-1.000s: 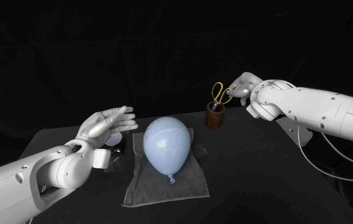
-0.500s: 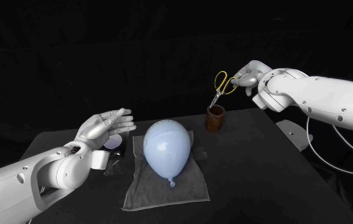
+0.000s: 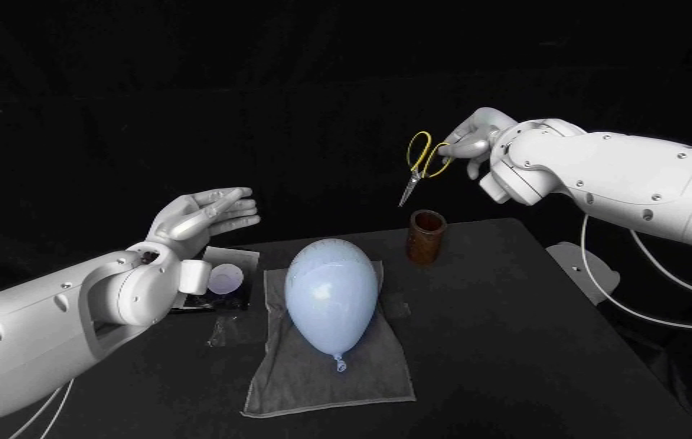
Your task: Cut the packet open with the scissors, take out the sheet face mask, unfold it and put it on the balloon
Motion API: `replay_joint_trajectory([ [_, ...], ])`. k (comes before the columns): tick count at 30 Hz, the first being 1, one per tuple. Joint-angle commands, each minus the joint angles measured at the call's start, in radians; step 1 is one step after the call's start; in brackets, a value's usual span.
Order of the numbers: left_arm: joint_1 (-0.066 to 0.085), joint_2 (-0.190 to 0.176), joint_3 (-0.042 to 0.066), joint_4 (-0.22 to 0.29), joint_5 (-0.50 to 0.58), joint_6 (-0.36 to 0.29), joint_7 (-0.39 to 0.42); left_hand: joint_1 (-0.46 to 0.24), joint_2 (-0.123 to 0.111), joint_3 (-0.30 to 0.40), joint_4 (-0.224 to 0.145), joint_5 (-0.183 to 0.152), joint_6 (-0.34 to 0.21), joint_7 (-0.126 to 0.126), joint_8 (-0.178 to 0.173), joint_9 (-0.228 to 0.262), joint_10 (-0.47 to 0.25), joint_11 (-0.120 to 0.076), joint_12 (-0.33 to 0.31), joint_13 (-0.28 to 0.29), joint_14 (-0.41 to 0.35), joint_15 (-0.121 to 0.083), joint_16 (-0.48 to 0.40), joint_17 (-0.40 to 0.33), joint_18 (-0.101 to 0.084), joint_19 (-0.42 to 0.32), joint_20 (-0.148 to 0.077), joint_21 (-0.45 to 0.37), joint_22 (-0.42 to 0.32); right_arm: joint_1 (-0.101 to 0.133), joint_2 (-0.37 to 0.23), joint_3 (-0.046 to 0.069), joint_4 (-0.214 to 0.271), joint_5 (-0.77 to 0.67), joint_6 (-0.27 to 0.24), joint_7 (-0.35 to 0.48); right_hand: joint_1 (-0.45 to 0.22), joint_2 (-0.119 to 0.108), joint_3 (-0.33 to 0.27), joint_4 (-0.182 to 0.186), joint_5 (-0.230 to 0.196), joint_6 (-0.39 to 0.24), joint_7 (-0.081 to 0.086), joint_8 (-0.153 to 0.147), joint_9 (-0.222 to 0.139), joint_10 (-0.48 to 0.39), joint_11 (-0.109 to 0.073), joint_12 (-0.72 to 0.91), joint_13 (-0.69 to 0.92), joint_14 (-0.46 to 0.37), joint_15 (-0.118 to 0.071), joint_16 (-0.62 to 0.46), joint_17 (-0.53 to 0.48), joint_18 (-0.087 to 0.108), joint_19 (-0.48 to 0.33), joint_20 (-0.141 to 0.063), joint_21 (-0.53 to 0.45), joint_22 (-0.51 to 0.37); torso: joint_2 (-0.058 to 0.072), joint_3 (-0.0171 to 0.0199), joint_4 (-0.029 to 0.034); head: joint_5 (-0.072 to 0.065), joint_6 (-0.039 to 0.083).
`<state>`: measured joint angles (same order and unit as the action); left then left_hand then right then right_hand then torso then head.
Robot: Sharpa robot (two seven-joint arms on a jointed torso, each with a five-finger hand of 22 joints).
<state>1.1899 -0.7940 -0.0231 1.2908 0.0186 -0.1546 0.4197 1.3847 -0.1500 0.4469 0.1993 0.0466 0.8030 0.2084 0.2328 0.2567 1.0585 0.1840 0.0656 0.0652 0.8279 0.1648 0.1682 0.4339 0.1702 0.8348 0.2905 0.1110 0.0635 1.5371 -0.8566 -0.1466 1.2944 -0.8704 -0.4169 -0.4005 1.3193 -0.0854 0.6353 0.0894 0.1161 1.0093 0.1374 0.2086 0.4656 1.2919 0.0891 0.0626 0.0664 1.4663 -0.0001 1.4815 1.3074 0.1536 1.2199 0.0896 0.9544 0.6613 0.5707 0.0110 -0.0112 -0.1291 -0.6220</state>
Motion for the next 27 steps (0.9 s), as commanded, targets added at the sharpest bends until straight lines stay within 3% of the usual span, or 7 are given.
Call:
replay_joint_trajectory([
  [1, 0.018, 0.03, 0.001, -0.052, -0.049, 0.044, -0.007, 0.01, 0.0, -0.004, -0.005, 0.002, -0.013, 0.028, -0.01, -0.003, -0.029, 0.009, -0.005, -0.001, -0.027, 0.01, -0.024, -0.014, -0.014, -0.023, 0.002, -0.015, 0.0, -0.009, 0.038, 0.0, -0.025, 0.038, 0.005, -0.001, -0.007, -0.001, 0.006, 0.001, -0.005, -0.001, 0.003, 0.006, 0.001, 0.024, -0.021, 0.001, -0.001, 0.07, -0.009, 0.002, 0.1, 0.007, 0.001, 0.003, -0.004, -0.002, 0.002, 0.0008, 0.0011, 0.013, 0.001],
  [4, 0.031, 0.065, 0.002, -0.113, -0.056, 0.044, -0.008, 0.008, 0.001, -0.009, -0.005, 0.002, -0.021, 0.033, -0.017, -0.004, -0.05, 0.015, -0.005, -0.001, -0.04, 0.016, -0.039, -0.026, -0.022, -0.036, 0.002, -0.025, 0.001, -0.019, 0.09, 0.001, -0.063, 0.065, -0.019, 0.014, -0.008, -0.001, 0.006, 0.0, -0.005, -0.002, 0.003, 0.005, 0.001, 0.024, -0.021, 0.001, -0.002, 0.069, -0.009, 0.001, 0.098, 0.007, 0.001, 0.003, -0.004, -0.002, 0.004, 0.0011, 0.0004, 0.018, 0.003],
  [8, 0.042, 0.119, 0.002, -0.198, -0.06, 0.053, -0.01, 0.005, 0.003, -0.015, -0.003, 0.002, -0.026, 0.035, -0.021, -0.005, -0.062, 0.018, -0.004, -0.001, -0.042, 0.019, -0.045, -0.033, -0.023, -0.036, 0.001, -0.026, 0.003, -0.035, 0.167, 0.001, -0.133, 0.117, -0.065, 0.042, -0.01, -0.001, 0.006, 0.001, -0.006, -0.003, 0.003, 0.005, 0.002, 0.024, -0.021, 0.001, -0.001, 0.069, -0.009, 0.001, 0.097, 0.007, 0.002, 0.003, -0.003, 0.0, 0.008, -0.0031, 0.0022, 0.029, 0.008],
  [13, 0.049, 0.173, 0.003, -0.276, -0.067, 0.069, -0.015, 0.003, 0.006, -0.019, -0.001, 0.002, -0.026, 0.03, -0.021, -0.004, -0.064, 0.017, -0.002, 0.0, -0.032, 0.017, -0.044, -0.037, -0.019, -0.027, 0.0, -0.022, 0.005, -0.056, 0.247, 0.001, -0.211, 0.19, -0.12, 0.08, -0.012, 0.004, 0.012, -0.003, -0.001, -0.003, 0.002, 0.006, 0.004, 0.027, -0.022, 0.002, -0.001, 0.07, -0.01, 0.002, 0.099, 0.007, 0.002, 0.002, -0.002, 0.002, 0.011, -0.0056, 0.0053, 0.037, 0.014],
  [19, 0.052, 0.231, 0.005, -0.362, -0.093, 0.104, -0.032, -0.008, 0.008, -0.037, 0.01, 0.002, -0.014, 0.002, -0.017, -0.001, -0.052, 0.011, 0.002, 0.001, -0.006, 0.011, -0.043, -0.047, -0.021, -0.029, 0.001, -0.027, 0.003, -0.1, 0.33, 0.004, -0.263, 0.26, -0.179, 0.137, -0.015, 0.007, 0.015, -0.004, 0.001, -0.004, 0.002, 0.006, 0.005, 0.027, -0.022, 0.002, -0.001, 0.069, -0.01, 0.001, 0.097, 0.007, 0.001, 0.002, -0.005, -0.002, 0.014, -0.0057, 0.0046, 0.055, 0.019],
  [22, 0.053, 0.257, 0.005, -0.401, -0.1, 0.115, -0.042, -0.012, 0.007, -0.045, 0.014, 0.002, -0.012, 0.0, -0.017, -0.001, -0.046, 0.009, 0.001, 0.001, -0.003, 0.01, -0.046, -0.051, -0.025, -0.037, 0.002, -0.032, 0.002, -0.121, 0.368, 0.005, -0.29, 0.293, -0.22, 0.175, -0.017, 0.009, 0.016, -0.004, 0.002, -0.005, 0.003, 0.006, 0.006, 0.027, -0.022, 0.002, -0.001, 0.069, -0.01, 0.0, 0.095, 0.008, -0.001, 0.002, -0.008, -0.006, 0.013, -0.0045, 0.0061, 0.062, 0.02],
  [27, 0.056, 0.292, 0.005, -0.454, -0.113, 0.13, -0.06, -0.027, 0.0, -0.078, 0.032, 0.002, -0.024, 0.001, -0.026, -0.005, -0.051, 0.014, -0.003, -0.001, -0.01, 0.014, -0.062, -0.066, -0.041, -0.089, 0.002, -0.047, -0.001, -0.147, 0.405, 0.009, -0.298, 0.346, -0.271, 0.229, -0.019, 0.013, 0.02, -0.005, 0.005, -0.007, 0.003, 0.006, 0.007, 0.027, -0.022, 0.002, -0.001, 0.069, -0.01, 0.001, 0.096, 0.007, 0.0, 0.002, -0.005, -0.002, 0.014, -0.0059, 0.0049, 0.075, 0.025],
])
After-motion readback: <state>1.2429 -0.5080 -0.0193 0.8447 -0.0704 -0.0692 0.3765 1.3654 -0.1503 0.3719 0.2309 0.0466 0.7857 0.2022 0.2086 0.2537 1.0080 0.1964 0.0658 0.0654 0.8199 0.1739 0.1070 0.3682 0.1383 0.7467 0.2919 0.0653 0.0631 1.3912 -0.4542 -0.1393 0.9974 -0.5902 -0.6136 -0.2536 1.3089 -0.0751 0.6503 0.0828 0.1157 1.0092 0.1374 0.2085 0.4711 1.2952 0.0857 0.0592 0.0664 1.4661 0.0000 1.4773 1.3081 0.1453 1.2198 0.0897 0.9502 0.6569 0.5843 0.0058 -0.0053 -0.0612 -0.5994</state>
